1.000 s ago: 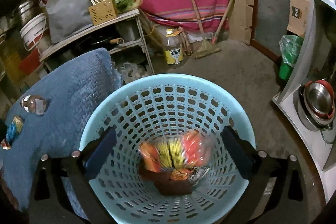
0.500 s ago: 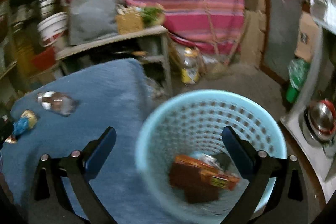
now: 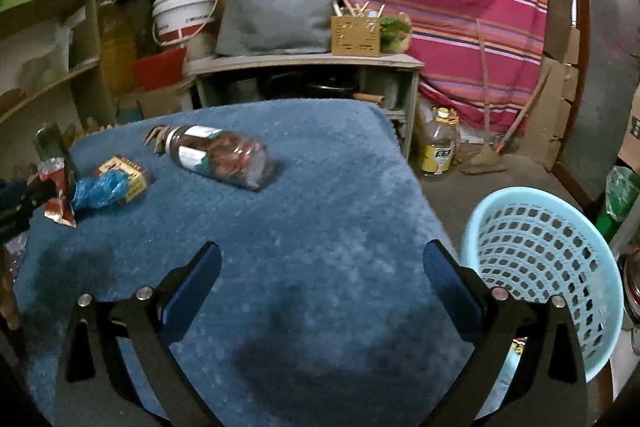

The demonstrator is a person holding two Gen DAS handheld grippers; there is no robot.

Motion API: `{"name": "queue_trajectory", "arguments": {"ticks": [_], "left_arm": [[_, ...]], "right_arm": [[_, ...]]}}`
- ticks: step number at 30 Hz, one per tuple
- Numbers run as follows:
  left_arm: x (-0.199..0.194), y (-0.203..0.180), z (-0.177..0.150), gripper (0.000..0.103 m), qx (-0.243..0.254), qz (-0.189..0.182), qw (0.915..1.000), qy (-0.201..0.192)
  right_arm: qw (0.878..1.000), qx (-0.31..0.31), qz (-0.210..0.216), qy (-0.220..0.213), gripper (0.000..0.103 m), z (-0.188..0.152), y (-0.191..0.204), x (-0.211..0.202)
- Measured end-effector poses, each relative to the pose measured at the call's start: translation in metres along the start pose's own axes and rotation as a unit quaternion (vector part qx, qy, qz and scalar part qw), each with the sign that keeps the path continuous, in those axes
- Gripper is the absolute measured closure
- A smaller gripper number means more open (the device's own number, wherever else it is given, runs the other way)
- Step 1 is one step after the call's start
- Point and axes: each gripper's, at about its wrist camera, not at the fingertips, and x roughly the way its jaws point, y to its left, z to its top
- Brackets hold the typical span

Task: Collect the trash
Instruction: 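Grasp the red-and-white snack bag with the left tool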

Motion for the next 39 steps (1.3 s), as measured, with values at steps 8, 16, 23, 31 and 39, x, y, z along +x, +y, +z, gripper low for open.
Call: {"name": "queue_trajectory", "arguments": {"ticks": [8,16,23,31,39], "left_arm": [[0.038,0.049,0.006,0.006,-0.050,-0.028,0.9976,0.038],[0.054,0.032,0.011,0.045,-0.004,-0.035,0.9984,0.045],[0.038,0.046,0.014,0.064,-0.021,-0.056,0.9979,0.025],[0.009,0.064,0.010,0.077,-0.026,-0.041,0.9986,0.019],[-0.011,0.084,0.006,0.082,-0.008,-0.004,0.9999,0.010]], "right_arm": [[1.000,-0.022,0.005,0.015,0.004,-0.001,0.028,0.015],[0.998,-0.055,0.007,0.021,0.004,0.009,0.052,0.020],[0.997,-0.072,0.020,0.017,0.004,0.016,0.077,0.019],[0.993,-0.107,0.038,0.025,0.004,0.024,0.124,0.020],[0.988,-0.126,0.069,0.050,0.005,0.030,0.184,0.034]]}}
